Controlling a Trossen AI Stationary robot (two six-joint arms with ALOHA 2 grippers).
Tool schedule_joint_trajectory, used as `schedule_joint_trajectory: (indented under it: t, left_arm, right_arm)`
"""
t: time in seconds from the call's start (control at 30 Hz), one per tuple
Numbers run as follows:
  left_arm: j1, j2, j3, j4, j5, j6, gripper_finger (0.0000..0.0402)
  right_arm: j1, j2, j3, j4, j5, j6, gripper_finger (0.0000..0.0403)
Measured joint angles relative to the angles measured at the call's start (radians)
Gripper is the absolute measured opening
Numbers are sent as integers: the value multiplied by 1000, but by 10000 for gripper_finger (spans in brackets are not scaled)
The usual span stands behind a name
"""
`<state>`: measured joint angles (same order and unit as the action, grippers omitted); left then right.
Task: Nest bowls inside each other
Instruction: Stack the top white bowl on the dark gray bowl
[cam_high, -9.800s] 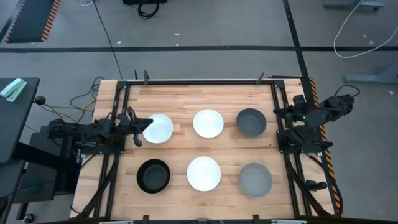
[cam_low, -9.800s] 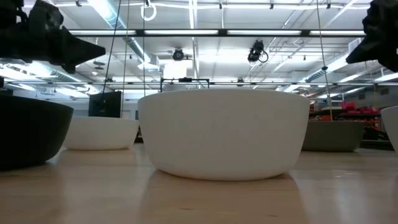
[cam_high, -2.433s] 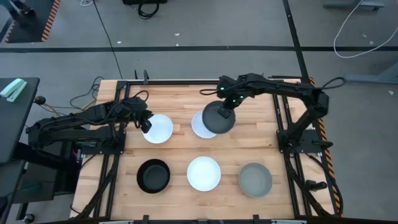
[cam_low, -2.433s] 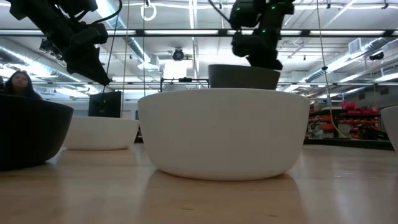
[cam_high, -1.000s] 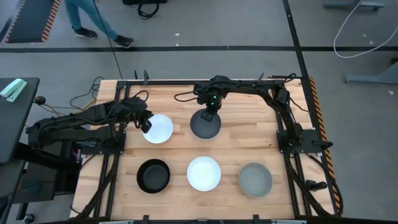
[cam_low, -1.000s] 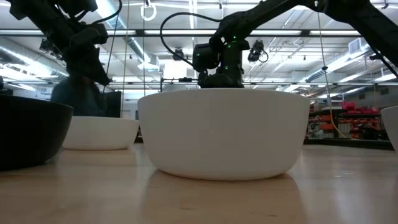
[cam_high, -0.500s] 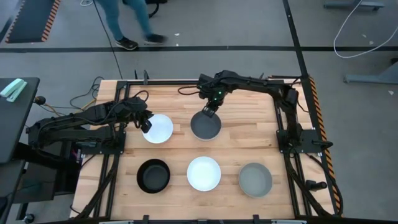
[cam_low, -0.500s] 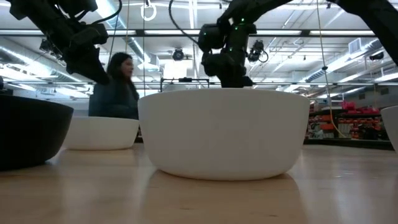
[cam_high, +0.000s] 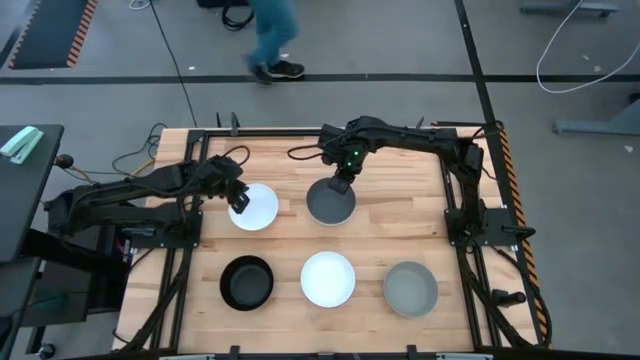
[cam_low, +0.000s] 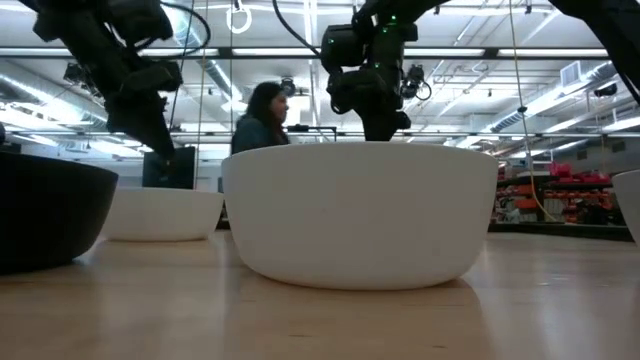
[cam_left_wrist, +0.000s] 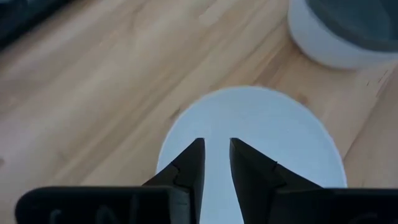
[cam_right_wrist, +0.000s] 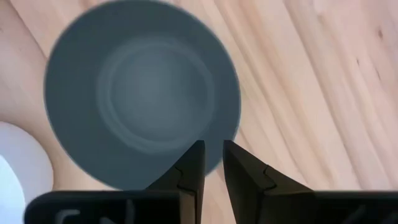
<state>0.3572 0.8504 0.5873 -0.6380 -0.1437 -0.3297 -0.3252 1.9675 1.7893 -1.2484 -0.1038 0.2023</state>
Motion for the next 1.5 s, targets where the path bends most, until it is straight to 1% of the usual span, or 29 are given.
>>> schedule_joint_trajectory:
  t: [0.1,0.2,0.4,0.5,0.6,0.8,0.9,1.07,1.23,1.5]
  left_arm:
    - [54,55,0,-8,66,0,92]
    - [118,111,0,-12,97,0,98]
    - [247,201,0,-20,102,32,108]
    - [297,233,0,-20,104,35,114]
    - [324,265,0,-23,120,38,122]
    - [332,309,0,-15,223,53,139]
    - [349,308,19,-18,226,54,147]
    - [360,308,84,-51,235,53,157]
    - [323,308,102,-69,301,46,156]
    - [284,308,103,-102,297,9,152]
  right_arm:
    - [11,0,0,-29,-2,4,64]
    - [21,0,0,-51,5,4,64]
    - [49,-36,-1,-75,89,11,67]
    - [59,-68,-1,-74,108,32,68]
    - [72,-102,-1,-74,115,52,68]
    - [101,-156,0,-73,142,65,68]
    - [106,-176,0,-72,162,71,68]
    - [106,-186,0,-71,164,85,68]
    - [112,-185,-20,-63,164,84,68]
    - [113,-185,-52,-65,164,93,68]
